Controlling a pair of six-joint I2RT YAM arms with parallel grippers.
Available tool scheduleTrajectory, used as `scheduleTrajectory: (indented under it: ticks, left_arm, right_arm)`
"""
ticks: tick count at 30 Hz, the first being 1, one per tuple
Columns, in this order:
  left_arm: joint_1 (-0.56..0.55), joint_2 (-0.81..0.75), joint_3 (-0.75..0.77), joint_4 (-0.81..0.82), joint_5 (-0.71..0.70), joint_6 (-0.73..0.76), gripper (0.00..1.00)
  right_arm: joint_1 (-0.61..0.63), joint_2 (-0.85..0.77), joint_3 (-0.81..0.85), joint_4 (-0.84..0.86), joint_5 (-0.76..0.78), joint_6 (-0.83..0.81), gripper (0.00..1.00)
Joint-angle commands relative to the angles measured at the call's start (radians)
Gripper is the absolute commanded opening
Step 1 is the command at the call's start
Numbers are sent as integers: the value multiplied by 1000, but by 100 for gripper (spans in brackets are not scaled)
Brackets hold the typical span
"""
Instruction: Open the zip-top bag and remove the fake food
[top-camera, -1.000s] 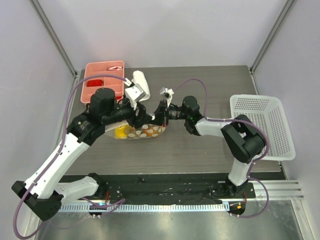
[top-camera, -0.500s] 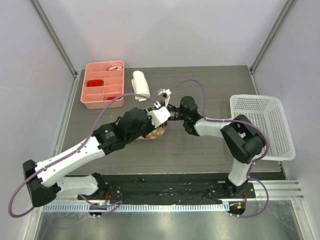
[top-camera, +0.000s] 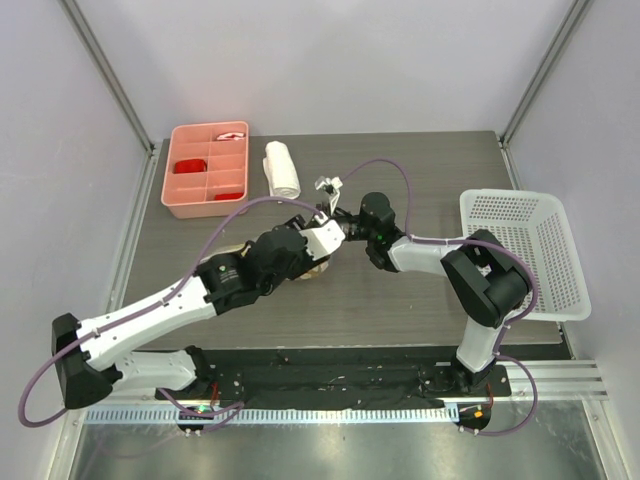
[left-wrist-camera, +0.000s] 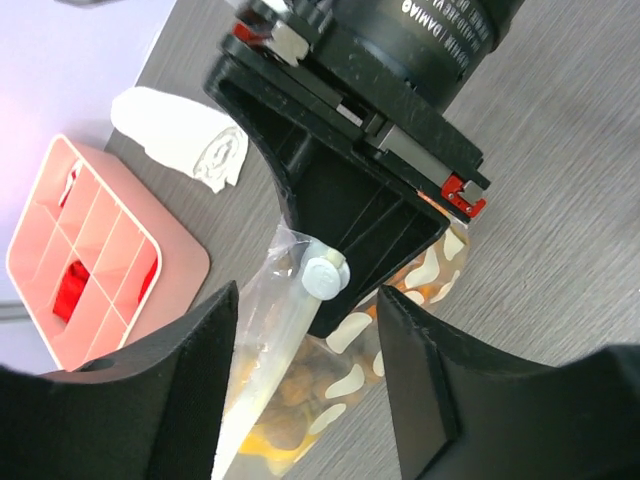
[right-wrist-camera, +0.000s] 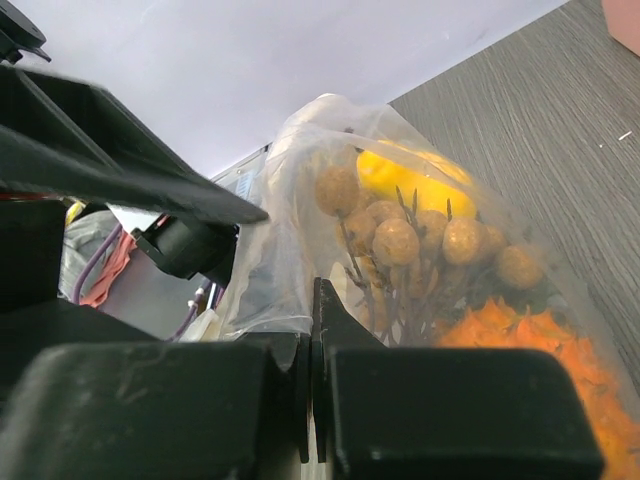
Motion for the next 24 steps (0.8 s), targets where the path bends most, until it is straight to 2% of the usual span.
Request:
scheduleTrajectory:
  ticks: [1,3,6,9,13,17,20,23,24]
  left_arm:
    - [-5,31,-14,48,-93,10,47]
    - [-3,24,-21,32,-141,9,44]
    - [-1,-36,-37,-5,-94,-27,45]
    - [2,-102,-83,23,-127,-19,45]
    - [2,-154,-137,67,-172,16,61]
    - [3,-148,-182,153,-251,55,67]
    - [58,-125,-183,190,-255,64,61]
    - [146,-122,-159,199,-140,24,48]
    - [172,-122,-147,190,-108,7,39]
  right_arm:
    - [7,-39,20,80,10,26,1]
    - [6,-42,15,80,12,29,1]
    - [7,-42,18,85,9,47,1]
    - [8,-39,15,109,7,64,1]
    - [9,-25,15,152,7,106,1]
    - [9,-13,20,189,1,141,1]
    - [11,-16,14,202,-4,146,1]
    - [14,-25,4,200,-7,137,1]
    - [15,-28,3,197,-4,132,1]
